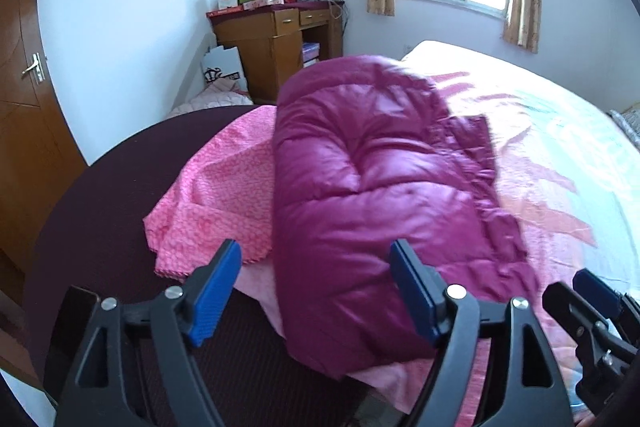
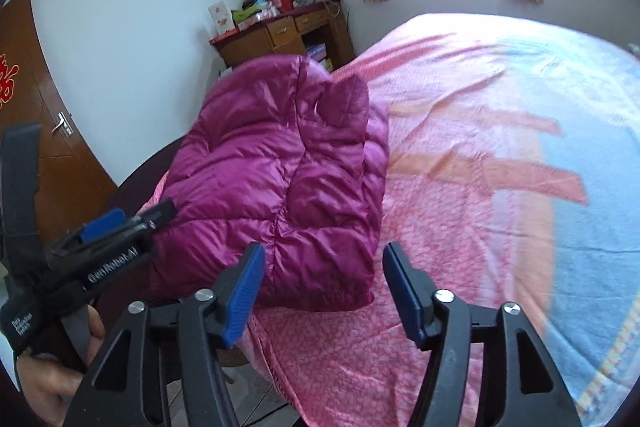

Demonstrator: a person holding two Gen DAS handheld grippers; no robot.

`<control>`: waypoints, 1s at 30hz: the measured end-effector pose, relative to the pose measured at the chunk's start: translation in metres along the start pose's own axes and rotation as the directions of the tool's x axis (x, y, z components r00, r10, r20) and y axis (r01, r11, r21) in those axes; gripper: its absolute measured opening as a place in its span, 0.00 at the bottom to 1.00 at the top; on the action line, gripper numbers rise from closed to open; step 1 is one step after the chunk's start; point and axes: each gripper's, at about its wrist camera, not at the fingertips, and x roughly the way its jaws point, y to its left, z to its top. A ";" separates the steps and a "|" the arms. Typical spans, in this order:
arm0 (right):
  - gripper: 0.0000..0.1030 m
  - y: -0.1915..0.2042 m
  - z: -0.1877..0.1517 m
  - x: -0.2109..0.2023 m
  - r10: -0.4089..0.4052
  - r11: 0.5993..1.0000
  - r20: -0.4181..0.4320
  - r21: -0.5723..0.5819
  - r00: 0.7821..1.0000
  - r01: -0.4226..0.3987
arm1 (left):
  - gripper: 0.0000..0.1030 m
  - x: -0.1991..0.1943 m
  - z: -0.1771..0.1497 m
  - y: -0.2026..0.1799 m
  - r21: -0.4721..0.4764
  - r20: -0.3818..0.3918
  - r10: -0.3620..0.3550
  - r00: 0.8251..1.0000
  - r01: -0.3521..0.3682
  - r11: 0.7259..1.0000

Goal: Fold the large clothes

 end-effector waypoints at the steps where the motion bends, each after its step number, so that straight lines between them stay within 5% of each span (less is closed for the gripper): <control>1: 0.63 -0.001 0.001 -0.008 -0.002 1.000 0.015 -0.002 1.000 0.002 | 0.80 -0.006 0.000 -0.003 -0.002 0.008 -0.006 1.000 0.006 1.000; 6: 0.66 -0.006 0.014 -0.058 -0.031 0.999 0.138 0.024 0.990 0.028 | 1.00 -0.044 0.006 -0.017 0.004 0.104 0.006 0.995 -0.007 1.000; 13: 0.73 0.006 0.027 -0.112 -0.055 0.998 0.304 -0.018 0.951 0.063 | 1.00 -0.098 0.016 -0.025 0.020 0.282 0.101 0.954 -0.110 0.994; 18: 0.80 0.022 0.031 -0.139 -0.058 0.993 0.404 -0.074 0.913 0.096 | 1.00 -0.123 0.019 -0.021 -0.014 0.351 0.082 0.933 -0.082 0.997; 23: 0.84 0.030 0.033 -0.156 -0.063 0.988 0.471 -0.093 0.880 0.121 | 1.00 -0.134 0.023 -0.021 -0.028 0.414 0.136 0.900 -0.137 0.990; 30: 0.85 0.027 0.033 -0.153 -0.086 0.989 0.474 -0.066 0.876 0.133 | 1.00 -0.129 0.025 -0.014 -0.065 0.396 0.132 0.909 -0.116 0.991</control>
